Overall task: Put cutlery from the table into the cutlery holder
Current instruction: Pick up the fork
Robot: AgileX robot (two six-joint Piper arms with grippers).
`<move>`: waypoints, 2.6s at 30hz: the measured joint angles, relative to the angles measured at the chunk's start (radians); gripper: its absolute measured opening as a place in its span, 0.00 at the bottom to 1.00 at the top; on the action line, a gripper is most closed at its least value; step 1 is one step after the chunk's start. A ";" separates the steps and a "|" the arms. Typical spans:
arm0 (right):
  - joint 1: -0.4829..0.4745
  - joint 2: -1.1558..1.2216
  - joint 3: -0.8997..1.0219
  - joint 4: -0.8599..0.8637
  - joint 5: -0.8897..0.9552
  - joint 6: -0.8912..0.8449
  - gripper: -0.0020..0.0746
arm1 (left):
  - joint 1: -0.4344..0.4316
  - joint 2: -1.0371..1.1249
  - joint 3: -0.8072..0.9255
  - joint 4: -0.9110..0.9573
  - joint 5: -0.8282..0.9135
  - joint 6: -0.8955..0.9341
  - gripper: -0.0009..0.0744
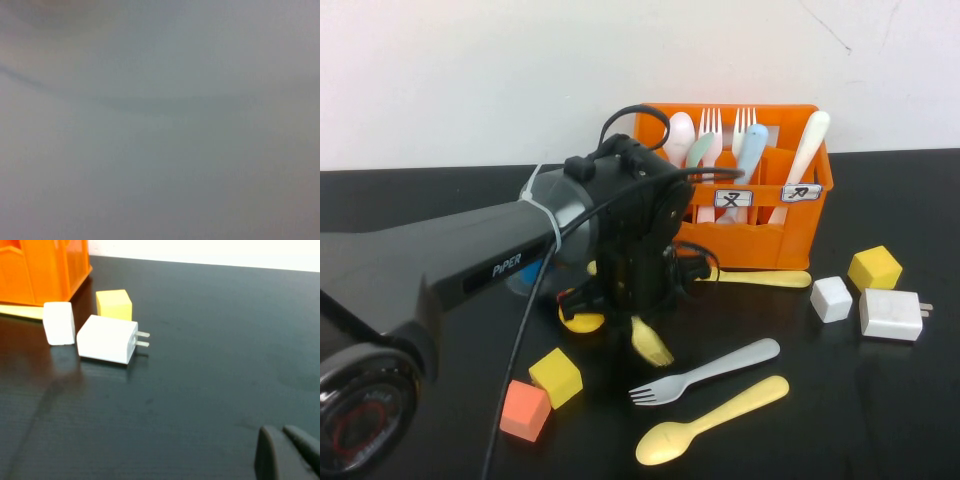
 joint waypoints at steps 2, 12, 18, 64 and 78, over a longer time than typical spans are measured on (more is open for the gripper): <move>0.000 0.000 0.000 0.000 0.000 0.000 0.02 | 0.000 0.007 0.000 -0.011 0.027 0.000 0.27; 0.000 0.000 0.000 0.000 0.000 0.000 0.02 | -0.002 0.007 0.000 -0.009 0.032 0.001 0.27; 0.000 0.000 0.000 0.000 0.000 0.000 0.02 | -0.002 0.007 0.000 -0.005 0.032 0.013 0.27; 0.000 0.000 0.000 0.000 0.000 -0.001 0.02 | -0.018 0.004 0.015 0.051 0.023 0.191 0.15; 0.000 0.000 0.000 0.000 0.000 -0.001 0.02 | -0.070 -0.462 0.522 0.063 -0.365 0.229 0.15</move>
